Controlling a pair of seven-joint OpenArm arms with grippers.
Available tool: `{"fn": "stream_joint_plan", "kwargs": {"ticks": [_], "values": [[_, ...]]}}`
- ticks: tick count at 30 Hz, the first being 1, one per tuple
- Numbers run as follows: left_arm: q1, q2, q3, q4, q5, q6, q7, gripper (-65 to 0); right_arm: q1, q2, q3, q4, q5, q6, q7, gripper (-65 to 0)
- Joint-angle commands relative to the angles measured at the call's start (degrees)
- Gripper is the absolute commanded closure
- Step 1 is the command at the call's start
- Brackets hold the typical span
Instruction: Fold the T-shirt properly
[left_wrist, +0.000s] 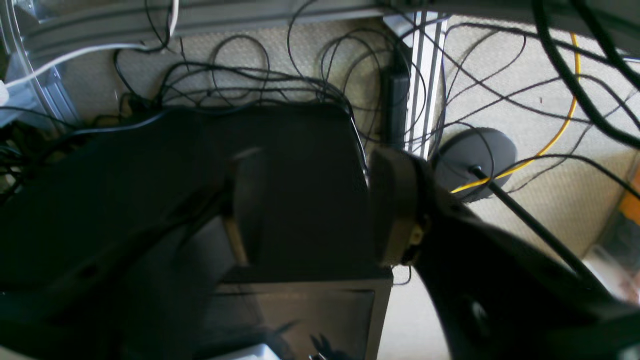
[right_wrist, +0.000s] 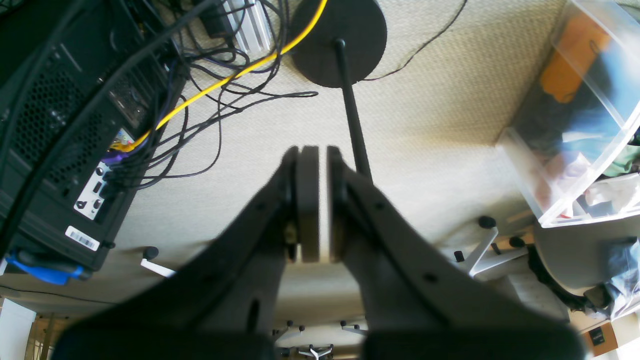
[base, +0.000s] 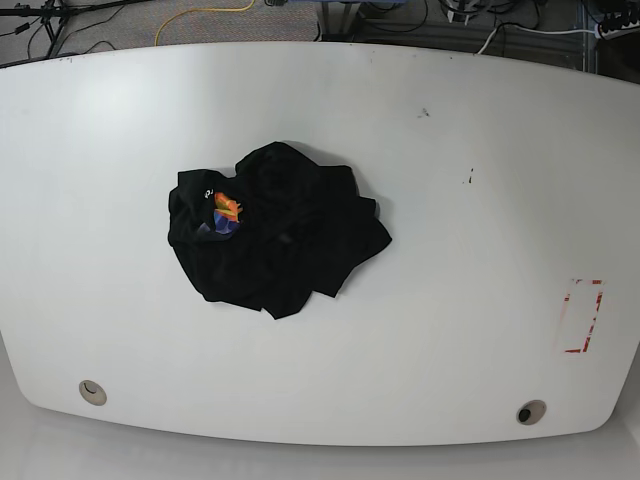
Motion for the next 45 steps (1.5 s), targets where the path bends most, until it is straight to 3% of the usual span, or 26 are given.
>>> {"fn": "stream_joint_plan", "kwargs": {"ticks": [1,10,26,45], "values": [[1.4,-0.6,0.2,1.1,0.0,-0.2,0.0,-33.9,-1.1,0.2,-0.2,0.3,-0.4,-0.3,-0.2,-2.1],[2.8,-0.7,0.4,2.8,-0.1,-0.1,-0.1,-34.5,-2.6,0.3,-0.1,2.9,-0.5,-0.3,-0.1,-1.9],[8.1,-1.2,0.1,9.3,0.1,-0.2,-3.6,-22.9,-6.7,0.3,0.1,9.7,-0.4,-0.2,0.2,-2.0],[8.5,-0.8,-2.4,9.9,0.4,-0.3,-5.4,-24.8,-8.1,0.7,0.6,12.6,-0.2,-0.4,-0.1,-2.2]]}}
